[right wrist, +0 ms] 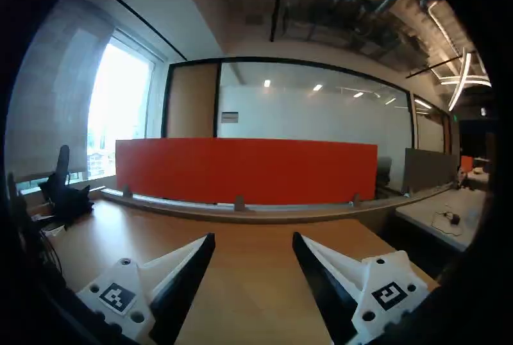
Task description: Fold towel
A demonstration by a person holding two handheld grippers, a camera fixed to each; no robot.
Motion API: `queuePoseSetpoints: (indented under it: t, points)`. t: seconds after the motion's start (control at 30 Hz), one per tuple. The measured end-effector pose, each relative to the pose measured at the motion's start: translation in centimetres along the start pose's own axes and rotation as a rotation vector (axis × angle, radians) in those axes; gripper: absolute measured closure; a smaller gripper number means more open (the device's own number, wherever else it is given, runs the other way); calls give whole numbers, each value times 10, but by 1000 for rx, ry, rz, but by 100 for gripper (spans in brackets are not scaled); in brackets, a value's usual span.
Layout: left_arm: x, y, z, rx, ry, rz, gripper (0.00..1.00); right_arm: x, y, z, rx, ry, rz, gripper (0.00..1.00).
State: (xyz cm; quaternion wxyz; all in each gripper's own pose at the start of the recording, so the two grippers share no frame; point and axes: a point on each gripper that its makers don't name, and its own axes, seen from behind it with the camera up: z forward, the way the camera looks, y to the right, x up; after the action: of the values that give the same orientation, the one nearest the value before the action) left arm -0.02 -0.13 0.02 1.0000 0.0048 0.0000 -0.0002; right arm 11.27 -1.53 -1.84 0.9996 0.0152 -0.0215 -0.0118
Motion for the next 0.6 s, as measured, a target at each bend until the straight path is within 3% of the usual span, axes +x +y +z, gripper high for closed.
queuePoseSetpoints:
  t: [0.3,0.6]
  points:
    - [0,0,0,0,0,0,1,-22,0,5,4,-4,1,5]
    - [0,0,0,0,0,0,1,-48,9,18,-32,27,5,4]
